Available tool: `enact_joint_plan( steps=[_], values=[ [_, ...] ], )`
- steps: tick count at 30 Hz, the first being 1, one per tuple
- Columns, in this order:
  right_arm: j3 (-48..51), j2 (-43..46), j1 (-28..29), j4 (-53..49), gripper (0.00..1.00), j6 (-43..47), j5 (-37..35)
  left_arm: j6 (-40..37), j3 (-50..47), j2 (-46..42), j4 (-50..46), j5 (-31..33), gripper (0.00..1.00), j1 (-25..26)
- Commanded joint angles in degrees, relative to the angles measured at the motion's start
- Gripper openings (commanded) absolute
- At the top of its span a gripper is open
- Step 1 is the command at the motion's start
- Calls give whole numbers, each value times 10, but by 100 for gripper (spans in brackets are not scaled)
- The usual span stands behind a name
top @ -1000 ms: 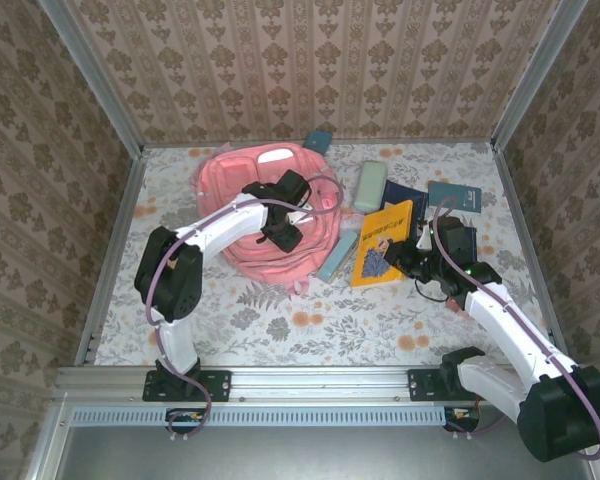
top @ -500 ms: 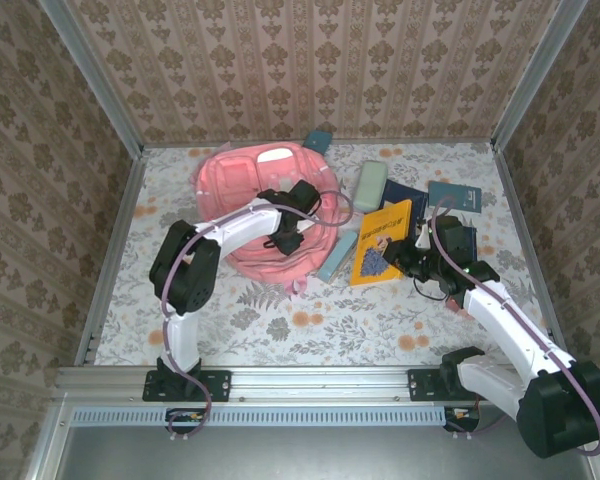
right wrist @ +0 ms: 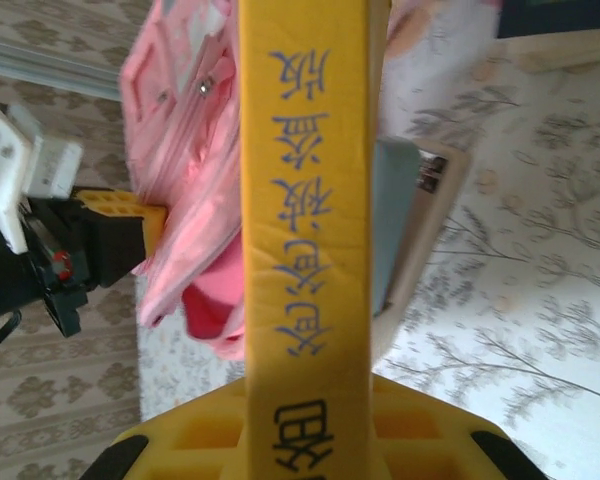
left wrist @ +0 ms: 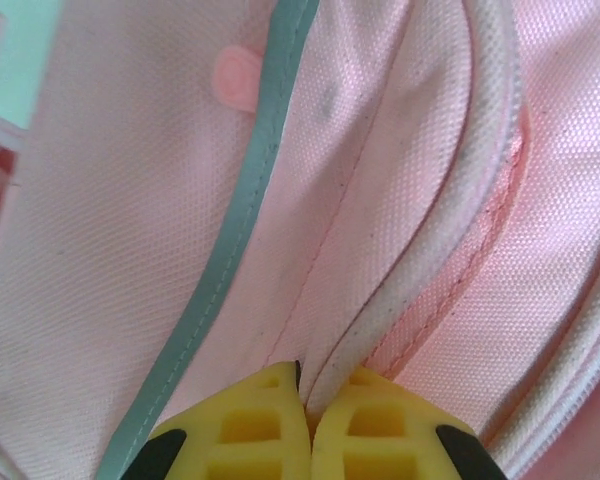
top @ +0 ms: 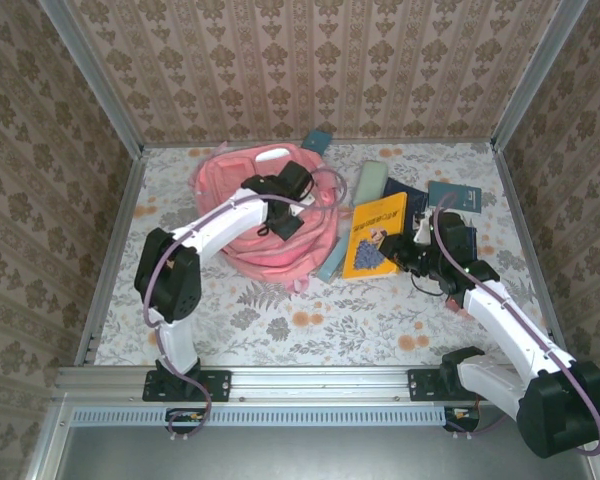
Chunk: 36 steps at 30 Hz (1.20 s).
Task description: Pack the student bag
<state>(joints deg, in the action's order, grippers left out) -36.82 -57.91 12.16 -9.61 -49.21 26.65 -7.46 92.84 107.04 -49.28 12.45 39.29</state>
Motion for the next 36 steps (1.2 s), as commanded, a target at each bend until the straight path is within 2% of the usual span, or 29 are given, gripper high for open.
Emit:
enact_joint_plan(
  steps=[1, 8, 13, 20, 25, 29, 36],
  values=[
    [-36, -16, 4, 111, 0, -28, 54, 60, 83, -35, -21, -5, 0, -18],
    [-59, -89, 23, 234, 0, -83, 88, 153, 199, -20, -97, 21, 0, -52],
    [-80, -156, 71, 309, 0, -111, 75, 195, 248, -16, -119, -19, 0, -67],
    [-87, -269, 164, 454, 0, -159, -76, 222, 305, 5, -137, -41, 0, -66],
    [-169, -385, 198, 505, 0, -187, -103, 226, 309, 5, -144, -47, 0, -66],
    [-224, -473, 212, 566, 0, -221, -166, 224, 301, -2, -145, -52, 0, -67],
    [-349, -595, 259, 573, 0, -241, -312, 233, 299, -5, -140, -80, 0, -68]
  ],
)
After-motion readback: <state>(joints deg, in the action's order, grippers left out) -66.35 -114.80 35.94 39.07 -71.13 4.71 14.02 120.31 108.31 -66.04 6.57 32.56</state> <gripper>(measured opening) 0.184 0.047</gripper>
